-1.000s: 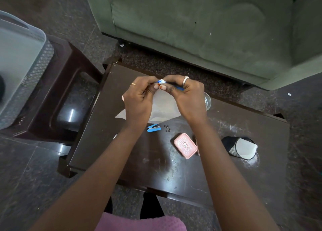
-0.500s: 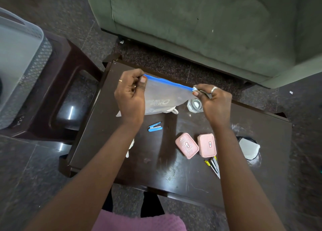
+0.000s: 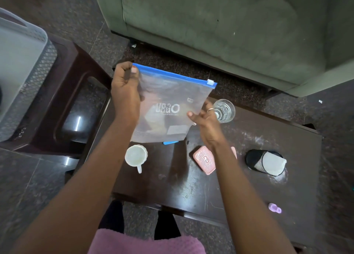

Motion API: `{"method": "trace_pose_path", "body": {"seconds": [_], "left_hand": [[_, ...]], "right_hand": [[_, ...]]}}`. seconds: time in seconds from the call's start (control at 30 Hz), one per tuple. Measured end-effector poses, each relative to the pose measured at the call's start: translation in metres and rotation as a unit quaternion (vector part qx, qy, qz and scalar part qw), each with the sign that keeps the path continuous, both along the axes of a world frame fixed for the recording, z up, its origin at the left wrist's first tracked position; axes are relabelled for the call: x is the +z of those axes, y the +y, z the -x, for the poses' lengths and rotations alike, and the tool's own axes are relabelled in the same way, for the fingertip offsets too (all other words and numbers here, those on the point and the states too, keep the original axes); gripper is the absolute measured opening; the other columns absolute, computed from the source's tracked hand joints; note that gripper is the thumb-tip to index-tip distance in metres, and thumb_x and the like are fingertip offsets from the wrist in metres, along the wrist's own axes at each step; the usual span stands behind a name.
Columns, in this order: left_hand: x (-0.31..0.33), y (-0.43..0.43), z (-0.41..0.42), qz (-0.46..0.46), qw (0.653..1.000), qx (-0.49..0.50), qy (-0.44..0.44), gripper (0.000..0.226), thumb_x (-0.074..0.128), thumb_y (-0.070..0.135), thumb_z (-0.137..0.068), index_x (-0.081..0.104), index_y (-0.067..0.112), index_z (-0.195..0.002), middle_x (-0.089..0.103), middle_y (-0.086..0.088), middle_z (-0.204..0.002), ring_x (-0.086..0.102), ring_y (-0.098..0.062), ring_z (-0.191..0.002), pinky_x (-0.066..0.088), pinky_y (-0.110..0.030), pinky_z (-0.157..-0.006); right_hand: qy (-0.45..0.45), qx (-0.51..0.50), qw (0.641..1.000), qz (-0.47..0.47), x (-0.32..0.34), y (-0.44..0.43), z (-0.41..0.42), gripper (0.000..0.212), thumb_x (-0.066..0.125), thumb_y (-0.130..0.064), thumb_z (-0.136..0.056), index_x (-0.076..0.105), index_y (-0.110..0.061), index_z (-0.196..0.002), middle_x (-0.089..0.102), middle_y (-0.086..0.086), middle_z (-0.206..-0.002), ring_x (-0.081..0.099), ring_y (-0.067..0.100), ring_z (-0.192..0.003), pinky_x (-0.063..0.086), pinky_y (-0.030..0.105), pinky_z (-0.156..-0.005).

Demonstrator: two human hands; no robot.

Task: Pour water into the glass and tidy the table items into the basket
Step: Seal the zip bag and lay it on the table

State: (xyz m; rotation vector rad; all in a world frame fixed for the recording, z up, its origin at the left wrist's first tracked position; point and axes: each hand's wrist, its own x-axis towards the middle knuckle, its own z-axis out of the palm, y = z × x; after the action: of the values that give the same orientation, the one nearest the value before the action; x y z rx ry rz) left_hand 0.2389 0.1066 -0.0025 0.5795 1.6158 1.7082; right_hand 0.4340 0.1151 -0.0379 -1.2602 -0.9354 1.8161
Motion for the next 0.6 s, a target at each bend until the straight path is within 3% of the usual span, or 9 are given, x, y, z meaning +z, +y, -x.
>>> {"method": "trace_pose_path", "body": {"seconds": [0.07,0.13,0.2,0.27,0.33,0.4,0.5,0.6], "left_hand": [[-0.007,0.000,0.008,0.054,0.998,-0.018,0.010,0.015,0.044,0.015,-0.097,0.050,0.023,-0.085,0.051,0.020,-0.050,0.040,0.005,-0.042,0.035,-0.006,-0.041],[-0.016,-0.003,0.019,0.149,0.986,-0.075,0.034,0.012,0.045,0.031,-0.096,0.051,0.023,-0.102,0.061,0.017,-0.075,0.051,0.008,-0.055,0.045,-0.009,-0.050],[-0.028,-0.010,0.030,0.248,0.952,-0.174,0.041,0.047,0.050,0.048,-0.090,0.038,0.026,-0.130,0.059,0.001,-0.119,0.061,-0.006,-0.094,0.053,-0.026,-0.083],[-0.036,-0.020,0.035,0.258,0.934,-0.246,0.013,0.076,0.063,0.042,-0.084,0.016,0.034,-0.143,0.048,-0.008,-0.138,0.055,-0.021,-0.116,0.046,-0.042,-0.099],[-0.040,-0.028,0.035,0.186,0.940,-0.286,-0.021,0.085,0.070,0.016,-0.081,0.015,0.041,-0.141,0.058,-0.006,-0.127,0.062,-0.016,-0.108,0.052,-0.032,-0.090],[-0.044,-0.032,0.036,0.140,0.942,-0.305,-0.013,0.080,0.070,-0.001,-0.076,0.032,0.044,-0.131,0.063,-0.001,-0.115,0.064,-0.009,-0.096,0.055,-0.021,-0.079],[-0.044,-0.034,0.037,0.143,0.947,-0.284,0.045,0.060,0.070,-0.008,-0.072,0.055,0.030,-0.116,0.059,0.001,-0.109,0.060,-0.006,-0.085,0.053,-0.014,-0.077],[-0.045,-0.037,0.043,0.144,0.956,-0.249,0.053,0.048,0.068,-0.011,-0.073,0.063,0.026,-0.103,0.062,-0.001,-0.109,0.062,-0.008,-0.084,0.055,-0.020,-0.080]], "right_hand": [[-0.053,-0.018,0.998,0.006,-0.008,-0.004,0.011,0.038,0.061,0.009,-0.081,0.046,-0.018,-0.103,0.069,0.003,-0.090,0.066,0.016,-0.081,0.052,0.037,-0.083],[-0.077,-0.052,0.996,0.004,-0.011,-0.005,0.017,0.037,0.065,0.005,-0.080,0.043,-0.019,-0.097,0.069,0.002,-0.082,0.065,0.017,-0.073,0.053,0.040,-0.076],[-0.086,-0.085,0.993,-0.006,-0.011,-0.004,0.018,0.038,0.066,0.004,-0.079,0.041,-0.021,-0.092,0.070,0.000,-0.077,0.064,0.015,-0.067,0.053,0.038,-0.070],[-0.097,-0.105,0.990,-0.017,-0.010,-0.003,0.020,0.039,0.067,0.003,-0.079,0.040,-0.022,-0.091,0.068,0.006,-0.080,0.062,0.020,-0.068,0.050,0.042,-0.071],[-0.116,-0.112,0.986,-0.037,-0.007,-0.001,0.020,0.041,0.068,0.001,-0.079,0.041,-0.026,-0.094,0.067,0.013,-0.086,0.060,0.025,-0.071,0.049,0.042,-0.070],[-0.133,-0.107,0.984,-0.052,-0.005,0.002,0.017,0.044,0.067,-0.002,-0.081,0.043,-0.033,-0.100,0.067,0.013,-0.084,0.060,0.025,-0.071,0.049,0.036,-0.067],[-0.141,-0.088,0.983,-0.074,-0.005,0.006,0.014,0.033,0.061,0.002,-0.084,0.053,-0.027,-0.099,0.067,0.009,-0.086,0.061,0.016,-0.073,0.051,0.029,-0.068],[-0.162,-0.041,0.983,-0.070,-0.007,0.009,0.014,0.028,0.062,0.005,-0.082,0.061,-0.017,-0.098,0.064,0.007,-0.092,0.061,0.010,-0.079,0.052,0.018,-0.073]]}}
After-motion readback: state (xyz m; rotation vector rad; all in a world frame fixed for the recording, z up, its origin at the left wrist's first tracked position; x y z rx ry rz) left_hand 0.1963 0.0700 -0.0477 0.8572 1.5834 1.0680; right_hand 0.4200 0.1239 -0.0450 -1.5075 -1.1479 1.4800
